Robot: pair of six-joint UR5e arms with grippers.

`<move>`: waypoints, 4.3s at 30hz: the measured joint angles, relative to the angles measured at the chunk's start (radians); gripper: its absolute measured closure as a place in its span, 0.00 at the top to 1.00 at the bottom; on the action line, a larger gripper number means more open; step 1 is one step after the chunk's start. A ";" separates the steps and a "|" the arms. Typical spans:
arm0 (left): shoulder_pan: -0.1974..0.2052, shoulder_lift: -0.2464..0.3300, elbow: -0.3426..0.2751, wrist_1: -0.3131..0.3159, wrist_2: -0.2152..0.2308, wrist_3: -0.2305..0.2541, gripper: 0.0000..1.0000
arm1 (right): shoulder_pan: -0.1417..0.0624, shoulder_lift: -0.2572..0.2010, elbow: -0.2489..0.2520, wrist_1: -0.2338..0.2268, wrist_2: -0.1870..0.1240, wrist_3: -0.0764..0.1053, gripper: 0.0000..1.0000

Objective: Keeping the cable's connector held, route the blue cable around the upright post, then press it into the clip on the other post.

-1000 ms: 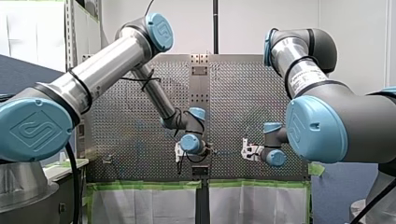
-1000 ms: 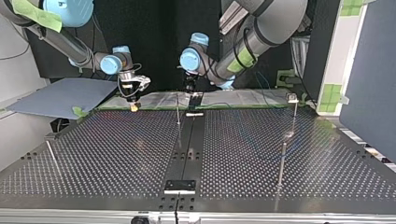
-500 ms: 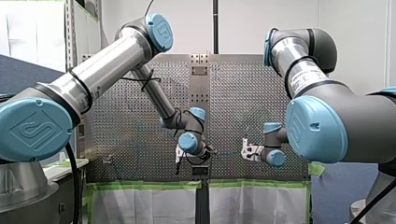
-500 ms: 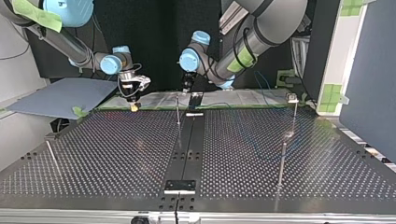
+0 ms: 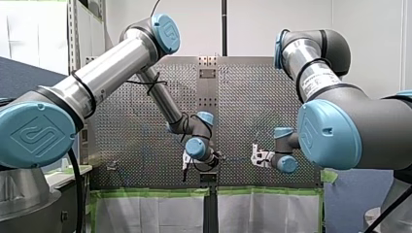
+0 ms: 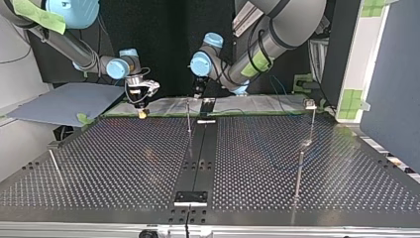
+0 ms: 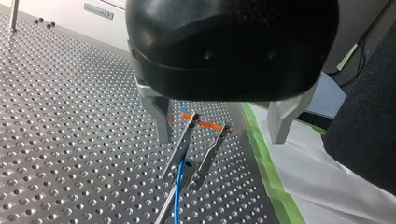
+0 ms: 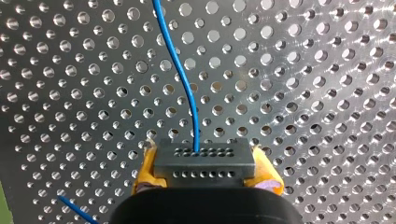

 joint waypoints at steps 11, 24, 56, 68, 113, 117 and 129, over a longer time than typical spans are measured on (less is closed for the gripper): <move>0.000 0.001 0.000 -0.017 -0.001 0.006 1.00 | 0.000 0.000 0.000 0.000 0.000 0.002 0.00; -0.016 0.103 -0.082 -0.017 -0.049 -0.002 1.00 | 0.004 0.000 -0.001 0.000 -0.005 0.003 0.00; -0.044 0.411 -0.390 -0.002 -0.213 -0.074 1.00 | 0.003 0.000 -0.001 0.000 -0.015 0.006 0.00; -0.051 0.533 -0.512 -0.003 -0.226 -0.036 1.00 | 0.001 0.001 -0.001 0.000 -0.026 0.012 0.00; -0.068 0.838 -0.550 -0.010 -0.230 -0.036 1.00 | 0.014 0.000 -0.018 0.008 -0.040 -0.024 0.00; -0.068 0.838 -0.550 -0.010 -0.230 -0.036 1.00 | 0.014 0.000 -0.018 0.008 -0.040 -0.024 0.00; -0.068 0.838 -0.550 -0.010 -0.230 -0.036 1.00 | 0.014 0.000 -0.018 0.008 -0.040 -0.024 0.00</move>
